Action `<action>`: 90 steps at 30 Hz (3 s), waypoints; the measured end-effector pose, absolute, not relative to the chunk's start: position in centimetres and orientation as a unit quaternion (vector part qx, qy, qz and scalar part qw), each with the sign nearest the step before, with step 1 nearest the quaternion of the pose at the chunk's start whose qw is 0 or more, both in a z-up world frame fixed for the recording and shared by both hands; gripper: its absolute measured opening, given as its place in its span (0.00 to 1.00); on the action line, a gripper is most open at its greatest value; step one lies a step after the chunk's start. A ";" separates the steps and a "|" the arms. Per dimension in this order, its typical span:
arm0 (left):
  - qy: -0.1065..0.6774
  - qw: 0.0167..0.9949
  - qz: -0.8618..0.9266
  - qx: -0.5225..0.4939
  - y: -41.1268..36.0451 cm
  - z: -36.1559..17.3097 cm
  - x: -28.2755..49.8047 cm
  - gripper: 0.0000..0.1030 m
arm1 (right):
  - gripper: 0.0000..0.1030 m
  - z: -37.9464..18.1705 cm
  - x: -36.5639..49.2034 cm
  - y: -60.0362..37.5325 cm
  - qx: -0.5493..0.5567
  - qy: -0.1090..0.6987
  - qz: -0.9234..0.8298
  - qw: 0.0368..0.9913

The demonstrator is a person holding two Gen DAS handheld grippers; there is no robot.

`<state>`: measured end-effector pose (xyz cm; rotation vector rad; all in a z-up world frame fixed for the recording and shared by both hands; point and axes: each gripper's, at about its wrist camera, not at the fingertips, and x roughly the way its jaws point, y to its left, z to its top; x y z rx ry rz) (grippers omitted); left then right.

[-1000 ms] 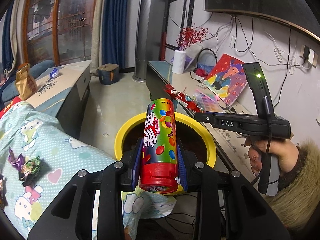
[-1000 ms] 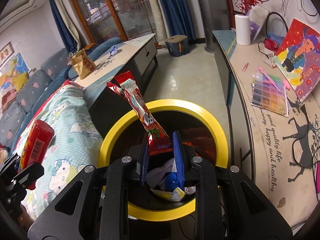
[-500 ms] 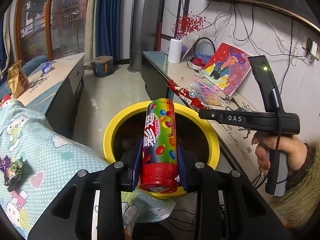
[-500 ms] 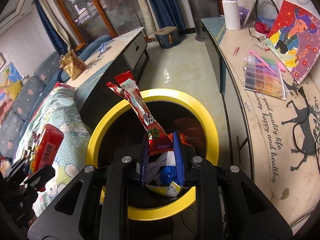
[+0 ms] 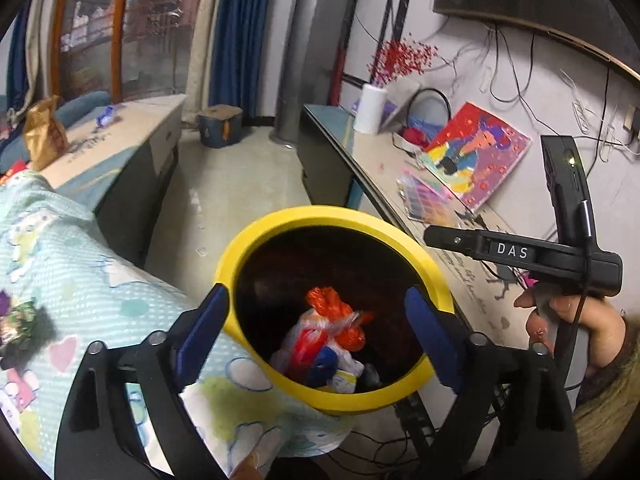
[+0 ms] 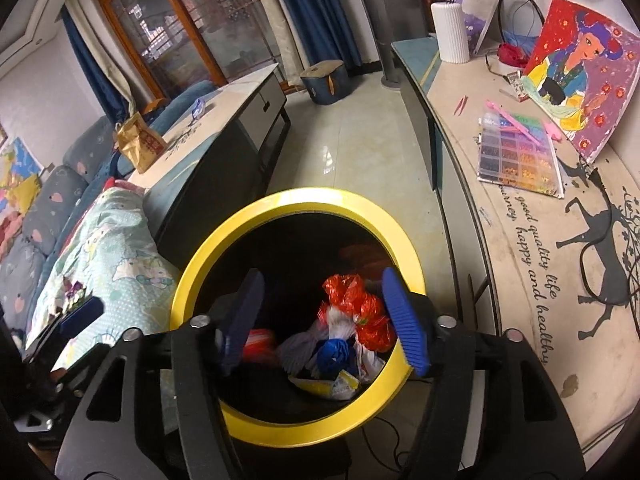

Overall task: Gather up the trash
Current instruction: 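Open both tools to drop the candy tube and candy bar into the bin, then move both tools back over the wrappers on the bed, then grasp the purple wrapper with the left tool while the right tool grasps the green snack packet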

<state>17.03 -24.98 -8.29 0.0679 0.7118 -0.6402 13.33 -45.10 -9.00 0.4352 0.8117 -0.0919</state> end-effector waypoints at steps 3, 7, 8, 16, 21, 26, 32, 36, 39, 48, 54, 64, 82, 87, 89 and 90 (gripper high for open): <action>0.336 0.895 -0.294 0.024 -23.8 -7.7 16.5 0.94 | 0.62 -8.3 13.4 -44.4 0.197 0.385 -0.043 0.901; 0.324 0.906 -0.273 0.014 -22.2 -6.6 15.7 0.94 | 0.68 -7.1 13.3 -43.4 0.196 0.370 -0.033 0.908; 0.321 0.907 -0.271 0.012 -21.9 -6.4 15.6 0.94 | 0.69 -6.9 13.3 -43.2 0.196 0.370 -0.030 0.908; 0.296 0.928 -0.226 0.002 -17.9 -4.5 13.9 0.94 | 0.75 -4.1 12.7 -39.9 0.167 0.339 0.006 0.926; 0.279 0.939 -0.203 -0.005 -15.8 -3.0 13.3 0.94 | 0.77 -2.6 12.6 -37.4 0.142 0.328 0.034 0.933; 0.266 0.948 -0.177 -0.017 -13.4 -2.0 12.8 0.94 | 0.77 -1.9 12.4 -35.3 0.122 0.323 0.060 0.937; 0.256 0.956 -0.142 -0.030 -10.6 -1.3 12.4 0.94 | 0.77 -1.3 11.9 -32.6 0.111 0.319 0.092 0.937; 0.249 0.960 -0.122 -0.039 -8.9 -0.8 12.3 0.94 | 0.77 -1.1 11.6 -30.6 0.105 0.315 0.124 0.935; 0.247 0.962 -0.110 -0.044 -7.9 -0.6 12.2 0.94 | 0.77 -0.8 11.2 -28.6 0.092 0.312 0.149 0.934; 0.239 0.967 -0.068 -0.058 -3.5 -0.5 11.7 0.94 | 0.77 -0.7 10.7 -23.3 0.068 0.310 0.201 0.927; 0.236 0.968 -0.025 -0.080 0.5 -0.8 11.2 0.94 | 0.77 -1.3 11.9 -20.2 0.062 0.328 0.215 0.918; 0.246 0.963 0.042 -0.107 7.3 -2.0 11.0 0.94 | 0.77 -2.9 16.2 -15.6 0.054 0.369 0.226 0.900; 0.341 0.920 0.039 -0.188 13.6 -8.6 16.0 0.68 | 0.62 -7.9 23.0 -12.7 0.109 0.446 0.193 0.867; 0.361 0.905 0.027 -0.224 14.3 -10.4 16.9 0.68 | 0.36 -9.4 24.1 -12.6 0.140 0.471 0.200 0.848; 0.362 0.902 0.028 -0.234 14.5 -10.8 17.1 0.65 | 0.24 -9.5 23.9 -12.7 0.148 0.472 0.205 0.844; 0.361 0.901 0.029 -0.239 14.6 -10.9 17.1 0.60 | 0.16 -9.6 23.8 -12.8 0.152 0.473 0.209 0.842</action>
